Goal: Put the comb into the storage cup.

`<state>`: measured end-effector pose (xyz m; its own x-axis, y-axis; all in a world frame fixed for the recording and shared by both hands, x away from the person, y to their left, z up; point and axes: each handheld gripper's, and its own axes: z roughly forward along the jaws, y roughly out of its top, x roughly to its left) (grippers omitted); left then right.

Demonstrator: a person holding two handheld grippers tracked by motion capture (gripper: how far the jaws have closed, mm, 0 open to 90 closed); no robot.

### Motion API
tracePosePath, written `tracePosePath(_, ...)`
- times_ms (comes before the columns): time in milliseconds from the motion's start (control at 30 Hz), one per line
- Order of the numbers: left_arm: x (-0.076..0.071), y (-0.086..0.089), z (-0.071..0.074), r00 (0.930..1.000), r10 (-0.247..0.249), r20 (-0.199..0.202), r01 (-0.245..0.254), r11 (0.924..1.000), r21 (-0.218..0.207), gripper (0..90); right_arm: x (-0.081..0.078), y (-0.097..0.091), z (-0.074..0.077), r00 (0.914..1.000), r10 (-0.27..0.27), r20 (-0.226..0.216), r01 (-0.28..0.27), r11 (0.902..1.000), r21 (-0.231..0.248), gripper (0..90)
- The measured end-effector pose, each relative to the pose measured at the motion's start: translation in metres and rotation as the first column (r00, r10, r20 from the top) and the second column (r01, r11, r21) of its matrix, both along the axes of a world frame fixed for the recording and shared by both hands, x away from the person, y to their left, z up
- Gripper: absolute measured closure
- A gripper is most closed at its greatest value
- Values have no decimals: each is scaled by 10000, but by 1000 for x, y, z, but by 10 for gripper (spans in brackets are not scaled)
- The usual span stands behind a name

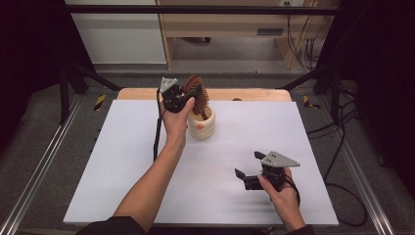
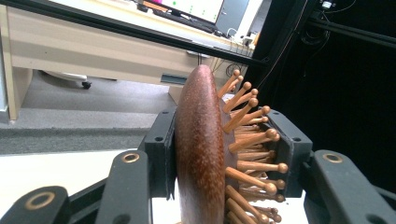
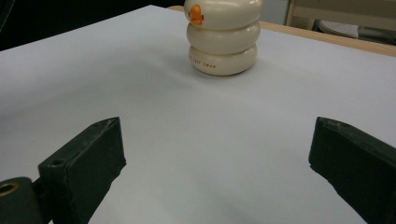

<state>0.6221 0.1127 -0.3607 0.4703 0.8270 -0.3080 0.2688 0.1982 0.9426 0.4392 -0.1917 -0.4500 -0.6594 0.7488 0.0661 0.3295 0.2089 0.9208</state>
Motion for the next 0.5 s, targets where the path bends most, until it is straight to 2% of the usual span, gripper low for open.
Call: tracePosePath(500,1,6,-2,9999,18,-120,-20,9999,-146,503,0,1,-1,10000,6,-23,-6,10000,-14,41)
